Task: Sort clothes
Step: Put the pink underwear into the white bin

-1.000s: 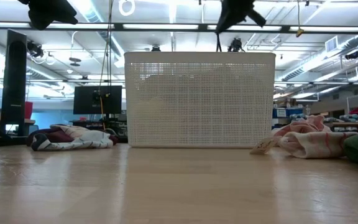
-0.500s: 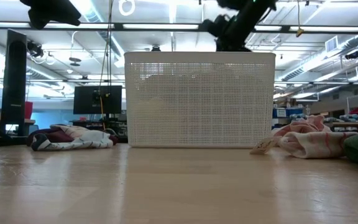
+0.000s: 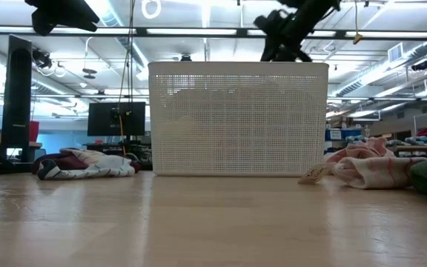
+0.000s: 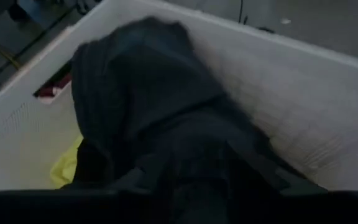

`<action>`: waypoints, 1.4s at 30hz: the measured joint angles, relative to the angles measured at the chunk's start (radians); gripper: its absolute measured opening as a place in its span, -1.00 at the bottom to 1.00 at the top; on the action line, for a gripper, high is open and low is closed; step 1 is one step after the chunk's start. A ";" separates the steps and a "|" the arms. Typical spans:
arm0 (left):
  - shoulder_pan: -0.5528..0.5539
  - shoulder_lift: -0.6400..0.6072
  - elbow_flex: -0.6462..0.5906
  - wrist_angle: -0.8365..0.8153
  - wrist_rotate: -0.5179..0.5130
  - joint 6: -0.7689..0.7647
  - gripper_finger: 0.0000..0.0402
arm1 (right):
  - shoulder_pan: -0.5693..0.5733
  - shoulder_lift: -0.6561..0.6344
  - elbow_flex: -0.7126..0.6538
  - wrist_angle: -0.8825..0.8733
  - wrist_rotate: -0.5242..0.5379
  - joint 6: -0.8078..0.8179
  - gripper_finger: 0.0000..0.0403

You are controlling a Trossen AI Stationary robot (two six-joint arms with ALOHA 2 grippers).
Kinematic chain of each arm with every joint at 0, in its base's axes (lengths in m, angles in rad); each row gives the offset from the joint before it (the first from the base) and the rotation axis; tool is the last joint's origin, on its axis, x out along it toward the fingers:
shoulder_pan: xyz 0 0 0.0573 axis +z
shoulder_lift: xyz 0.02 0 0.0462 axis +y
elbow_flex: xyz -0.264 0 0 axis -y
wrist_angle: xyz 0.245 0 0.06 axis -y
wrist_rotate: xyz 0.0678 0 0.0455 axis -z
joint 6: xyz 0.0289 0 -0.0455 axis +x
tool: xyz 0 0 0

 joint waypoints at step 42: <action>0.000 0.000 0.000 0.037 0.001 -0.009 -0.40 | -0.072 -0.346 -0.623 -0.322 0.087 0.519 0.27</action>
